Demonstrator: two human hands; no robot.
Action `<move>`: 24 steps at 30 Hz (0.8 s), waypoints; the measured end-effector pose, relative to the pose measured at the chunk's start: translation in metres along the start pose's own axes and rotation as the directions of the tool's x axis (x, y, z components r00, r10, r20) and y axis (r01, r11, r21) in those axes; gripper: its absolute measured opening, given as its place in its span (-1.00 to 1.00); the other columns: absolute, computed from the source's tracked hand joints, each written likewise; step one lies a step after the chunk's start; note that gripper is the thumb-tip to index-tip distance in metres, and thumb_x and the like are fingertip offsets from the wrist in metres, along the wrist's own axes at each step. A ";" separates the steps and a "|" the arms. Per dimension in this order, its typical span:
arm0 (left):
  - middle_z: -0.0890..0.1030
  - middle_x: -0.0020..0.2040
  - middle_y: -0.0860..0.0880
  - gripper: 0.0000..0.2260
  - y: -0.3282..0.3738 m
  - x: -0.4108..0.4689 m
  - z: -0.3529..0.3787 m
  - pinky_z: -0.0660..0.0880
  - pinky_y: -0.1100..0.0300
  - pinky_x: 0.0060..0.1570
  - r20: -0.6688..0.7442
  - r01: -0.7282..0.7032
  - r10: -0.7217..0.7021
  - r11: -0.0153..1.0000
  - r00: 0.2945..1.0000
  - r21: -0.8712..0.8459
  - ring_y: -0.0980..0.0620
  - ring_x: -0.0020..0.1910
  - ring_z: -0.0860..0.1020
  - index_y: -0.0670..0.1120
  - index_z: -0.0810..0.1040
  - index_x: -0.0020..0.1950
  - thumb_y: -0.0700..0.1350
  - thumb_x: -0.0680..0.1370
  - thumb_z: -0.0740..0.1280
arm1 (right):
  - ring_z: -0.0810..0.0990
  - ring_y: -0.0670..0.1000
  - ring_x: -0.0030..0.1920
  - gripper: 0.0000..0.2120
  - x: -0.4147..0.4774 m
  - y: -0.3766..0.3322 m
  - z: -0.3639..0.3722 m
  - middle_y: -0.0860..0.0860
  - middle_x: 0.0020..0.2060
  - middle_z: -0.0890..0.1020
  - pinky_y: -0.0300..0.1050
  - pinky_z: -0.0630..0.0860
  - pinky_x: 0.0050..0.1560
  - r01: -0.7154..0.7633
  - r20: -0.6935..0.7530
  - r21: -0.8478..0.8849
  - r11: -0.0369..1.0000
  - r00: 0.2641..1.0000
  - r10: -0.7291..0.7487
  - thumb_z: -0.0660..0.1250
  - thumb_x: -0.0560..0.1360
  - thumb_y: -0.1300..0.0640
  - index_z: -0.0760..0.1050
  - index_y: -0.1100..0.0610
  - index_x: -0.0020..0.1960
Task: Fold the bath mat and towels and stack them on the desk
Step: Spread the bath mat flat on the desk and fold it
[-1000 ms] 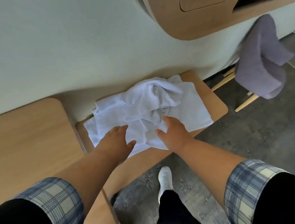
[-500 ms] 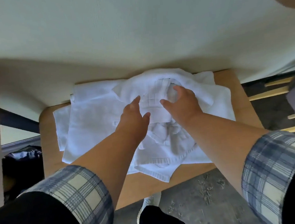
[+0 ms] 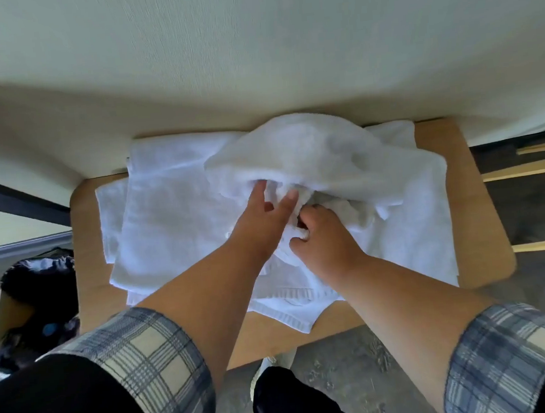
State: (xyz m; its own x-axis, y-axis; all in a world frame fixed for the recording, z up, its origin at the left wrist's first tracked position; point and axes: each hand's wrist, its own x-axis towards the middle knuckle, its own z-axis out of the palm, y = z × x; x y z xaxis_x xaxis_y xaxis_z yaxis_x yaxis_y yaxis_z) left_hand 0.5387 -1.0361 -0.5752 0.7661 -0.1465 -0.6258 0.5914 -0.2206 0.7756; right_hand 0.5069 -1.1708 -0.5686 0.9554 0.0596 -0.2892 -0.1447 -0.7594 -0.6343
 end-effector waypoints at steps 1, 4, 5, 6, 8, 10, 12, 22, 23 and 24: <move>0.45 0.30 0.09 -0.38 0.004 -0.008 0.001 0.36 0.08 0.19 0.017 0.010 -0.010 1.000 1.000 0.010 0.03 0.25 0.44 0.21 0.17 0.53 0.32 0.52 0.26 | 0.43 0.02 -0.35 -0.77 -0.008 -0.007 -0.001 0.00 -0.40 0.44 -0.18 0.33 -0.29 0.060 0.009 -0.033 0.998 0.998 -0.060 0.27 0.36 0.38 0.31 0.09 -0.31; 0.57 0.10 0.12 -0.70 0.017 -0.033 -0.002 0.47 0.13 0.03 -0.089 0.038 -0.035 0.999 0.995 0.031 0.02 0.08 0.54 0.20 0.42 0.32 0.14 0.59 0.24 | 0.39 0.05 -0.32 -0.73 -0.031 -0.026 -0.007 -0.03 -0.43 0.36 -0.11 0.30 -0.25 0.195 -0.008 -0.122 0.973 0.980 -0.198 0.32 0.30 0.41 0.30 0.11 -0.32; 0.59 0.01 0.13 -0.83 0.023 -0.043 -0.006 0.48 0.16 -0.07 -0.141 0.046 -0.043 0.999 0.989 0.019 0.04 0.01 0.56 0.23 0.47 0.19 0.07 0.60 0.22 | 0.39 0.05 -0.28 -0.75 -0.039 -0.031 -0.010 -0.02 -0.39 0.38 -0.12 0.30 -0.23 0.210 -0.037 -0.127 0.969 0.976 -0.217 0.36 0.30 0.40 0.34 0.15 -0.32; 0.60 -0.04 0.14 -0.84 0.029 -0.053 -0.010 0.49 0.17 -0.13 -0.172 0.050 -0.049 0.999 0.984 0.003 0.05 -0.05 0.58 0.25 0.48 0.12 0.01 0.61 0.20 | 0.40 0.03 -0.20 -0.80 -0.048 -0.037 -0.013 0.01 -0.31 0.41 -0.14 0.33 -0.19 0.200 -0.069 -0.104 0.974 0.976 -0.207 0.40 0.31 0.38 0.39 0.18 -0.26; 0.62 -0.04 0.12 -0.78 0.040 -0.071 -0.019 0.50 0.15 -0.13 -0.185 0.055 -0.053 0.998 0.981 0.005 0.05 -0.08 0.58 0.26 0.50 0.12 -0.04 0.60 0.18 | 0.40 -0.02 -0.07 -0.73 -0.065 -0.048 -0.020 0.02 -0.10 0.41 -0.18 0.41 -0.10 0.153 -0.144 0.007 0.988 0.978 -0.150 0.49 0.33 0.30 0.46 0.20 -0.06; 0.62 -0.04 0.11 -0.77 0.051 -0.088 -0.026 0.52 0.12 -0.08 -0.181 0.021 -0.013 0.999 0.983 0.046 0.05 -0.09 0.58 0.23 0.51 0.13 -0.07 0.60 0.17 | 0.44 -0.04 0.01 -0.45 -0.075 -0.059 -0.029 0.03 0.11 0.38 -0.23 0.49 0.01 0.089 -0.204 0.129 0.988 0.977 -0.061 0.58 0.29 0.24 0.44 0.15 0.20; 0.62 -0.10 0.10 -0.77 0.063 -0.104 -0.032 0.49 0.16 -0.11 -0.166 -0.032 0.050 0.994 0.985 0.108 0.07 -0.16 0.55 0.17 0.53 0.11 -0.10 0.59 0.17 | 0.40 -0.01 0.28 -0.08 -0.077 -0.069 -0.040 0.09 0.39 0.23 -0.42 0.39 0.18 0.024 -0.201 0.195 0.981 0.979 0.016 0.64 0.25 0.15 0.22 0.01 0.47; 0.55 -0.39 0.16 -0.80 0.132 -0.187 -0.058 0.32 0.43 -0.49 -0.208 -0.150 0.235 0.922 0.949 0.358 0.26 -0.43 0.49 0.21 0.48 -0.13 -0.08 0.57 0.17 | 0.58 -0.22 0.01 -0.50 -0.086 -0.128 -0.098 -0.17 -0.04 0.56 -0.27 0.55 -0.08 0.121 -0.103 0.413 0.903 0.991 -0.085 0.64 0.26 0.07 0.45 -0.22 0.04; 0.55 -0.42 0.21 -0.78 0.137 -0.197 -0.060 0.33 0.48 -0.48 -0.225 -0.161 0.258 0.914 0.940 0.372 0.35 -0.42 0.48 0.23 0.46 -0.14 -0.09 0.57 0.17 | 0.51 -0.23 0.12 -0.39 -0.092 -0.137 -0.100 -0.20 0.07 0.47 -0.28 0.53 0.00 0.162 -0.155 0.357 0.920 0.982 -0.113 0.65 0.25 0.07 0.44 -0.17 0.17; 0.55 -0.43 0.24 -0.78 0.143 -0.206 -0.061 0.31 0.55 -0.43 -0.236 -0.173 0.277 0.908 0.931 0.383 0.43 -0.41 0.46 0.24 0.44 -0.14 -0.10 0.58 0.16 | 0.45 -0.15 0.25 -0.23 -0.097 -0.143 -0.101 -0.16 0.19 0.35 -0.25 0.51 0.09 0.189 -0.215 0.308 0.932 0.969 -0.125 0.67 0.23 0.08 0.38 -0.05 0.34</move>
State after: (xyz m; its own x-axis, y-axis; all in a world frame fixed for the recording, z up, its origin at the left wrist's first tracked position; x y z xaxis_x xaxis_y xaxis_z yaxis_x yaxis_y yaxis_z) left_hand 0.4807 -0.9783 -0.3300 0.9368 0.0306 -0.3485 0.3081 -0.5440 0.7805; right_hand 0.4612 -1.1332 -0.3771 0.9988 0.0133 -0.0468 -0.0340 -0.4971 -0.8670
